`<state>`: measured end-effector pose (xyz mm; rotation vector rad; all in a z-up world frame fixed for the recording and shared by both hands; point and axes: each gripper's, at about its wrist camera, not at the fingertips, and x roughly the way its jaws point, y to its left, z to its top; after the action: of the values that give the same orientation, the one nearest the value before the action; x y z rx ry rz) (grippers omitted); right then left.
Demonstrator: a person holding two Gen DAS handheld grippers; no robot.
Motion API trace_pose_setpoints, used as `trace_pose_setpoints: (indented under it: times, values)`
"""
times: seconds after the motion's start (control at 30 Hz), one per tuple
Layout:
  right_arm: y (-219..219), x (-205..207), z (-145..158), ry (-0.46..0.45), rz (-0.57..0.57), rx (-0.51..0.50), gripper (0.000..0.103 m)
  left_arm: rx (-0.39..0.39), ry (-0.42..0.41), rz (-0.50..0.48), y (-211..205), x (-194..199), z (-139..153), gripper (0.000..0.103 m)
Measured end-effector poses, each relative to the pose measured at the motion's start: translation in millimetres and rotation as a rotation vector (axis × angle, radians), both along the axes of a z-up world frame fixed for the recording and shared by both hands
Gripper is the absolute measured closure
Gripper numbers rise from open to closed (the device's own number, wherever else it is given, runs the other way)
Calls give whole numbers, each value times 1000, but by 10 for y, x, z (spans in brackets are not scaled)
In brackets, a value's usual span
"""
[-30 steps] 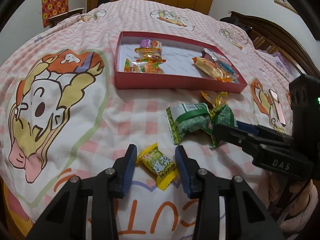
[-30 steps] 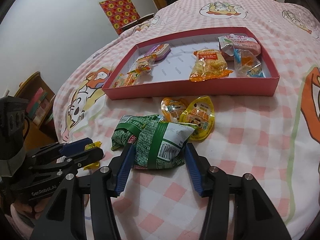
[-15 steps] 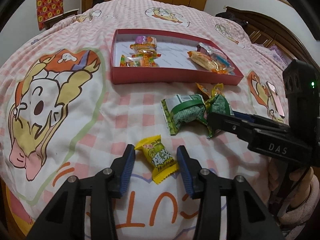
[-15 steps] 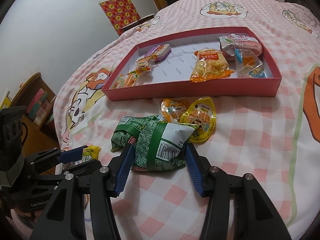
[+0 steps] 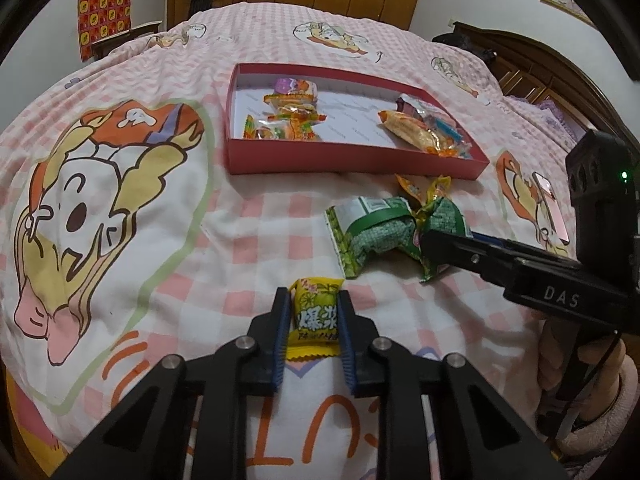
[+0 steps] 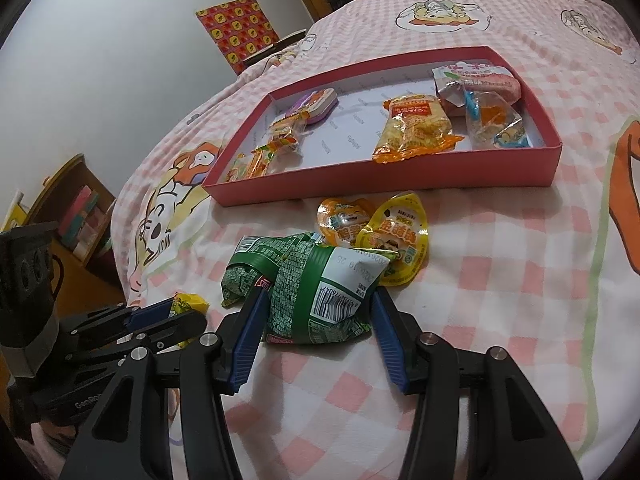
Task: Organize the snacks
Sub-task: 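Lift and carry the yellow candy and green bag with both tools over the box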
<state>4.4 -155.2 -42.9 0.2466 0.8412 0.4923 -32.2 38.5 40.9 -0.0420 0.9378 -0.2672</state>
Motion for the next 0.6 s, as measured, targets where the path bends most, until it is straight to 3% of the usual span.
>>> trace_pose_setpoints:
  times: [0.23, 0.6]
  values:
    - [-39, -27, 19, -18, -10, 7, 59, -8, -1, 17, 30, 13, 35, 80]
    - [-62, -116, 164, -61, 11, 2, 61, -26, -45, 36, 56, 102, 239, 80]
